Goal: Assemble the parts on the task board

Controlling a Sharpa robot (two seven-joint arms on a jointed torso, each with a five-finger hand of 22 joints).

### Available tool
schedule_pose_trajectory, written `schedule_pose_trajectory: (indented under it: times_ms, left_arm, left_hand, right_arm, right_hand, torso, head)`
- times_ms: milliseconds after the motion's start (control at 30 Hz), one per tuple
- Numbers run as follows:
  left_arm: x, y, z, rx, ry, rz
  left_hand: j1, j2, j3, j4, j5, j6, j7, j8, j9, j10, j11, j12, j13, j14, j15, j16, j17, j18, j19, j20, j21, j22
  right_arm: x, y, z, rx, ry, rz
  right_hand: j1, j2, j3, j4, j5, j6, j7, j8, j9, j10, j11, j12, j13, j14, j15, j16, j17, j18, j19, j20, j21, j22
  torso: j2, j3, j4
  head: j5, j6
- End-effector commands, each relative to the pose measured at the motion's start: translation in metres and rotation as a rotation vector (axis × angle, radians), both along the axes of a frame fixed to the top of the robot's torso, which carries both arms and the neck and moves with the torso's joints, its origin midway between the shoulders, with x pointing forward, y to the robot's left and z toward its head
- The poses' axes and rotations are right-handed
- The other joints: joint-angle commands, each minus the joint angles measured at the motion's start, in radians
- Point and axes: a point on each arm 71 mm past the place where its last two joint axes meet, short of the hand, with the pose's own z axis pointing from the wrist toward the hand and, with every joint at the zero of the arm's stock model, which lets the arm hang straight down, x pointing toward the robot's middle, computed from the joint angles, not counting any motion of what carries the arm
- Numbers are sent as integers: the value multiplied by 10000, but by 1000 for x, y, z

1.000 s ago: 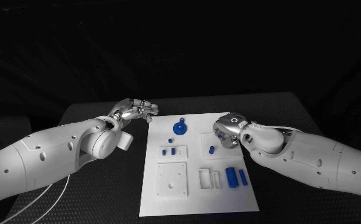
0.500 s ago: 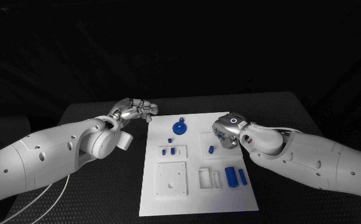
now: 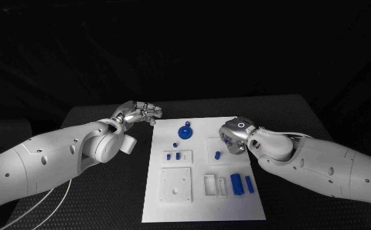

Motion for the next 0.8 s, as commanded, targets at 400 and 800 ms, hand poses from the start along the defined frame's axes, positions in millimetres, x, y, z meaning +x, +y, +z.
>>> schedule_pose_trajectory:
  times_ms: [400, 800]
  left_arm:
    - [2, 0, 1, -97, -33, -40]
    - [2, 2, 1, -58, -27, 28]
  left_hand:
    - [-83, 2, -34, -42, 48, -62, 10, 53, 0, -45, 17, -22, -13, 64, -8, -64, 16, 163, 30, 24, -67, -7]
    - [-81, -1, -33, -50, 51, -65, 11, 55, -1, -52, 19, -24, -14, 66, -6, -80, 20, 162, 29, 26, -77, -7]
  right_arm:
    - [2, 2, 23, 437, -10, 98]
    - [-7, 12, 47, 2000, 228, 248]
  right_hand:
    - [-72, -63, 89, -11, 45, 83, 6, 25, 26, 82, 6, -35, 51, 57, -66, 11, 46, 127, 97, -31, 76, 26]
    - [-100, -56, 105, -3, 74, 85, 7, 12, 27, 87, 6, -57, 73, 59, -67, 1, 75, 127, 104, -36, 81, 31]
  torso:
    - [4, 3, -2]
    - [1, -3, -15]
  head:
    - [-7, 18]
    - [77, -13]
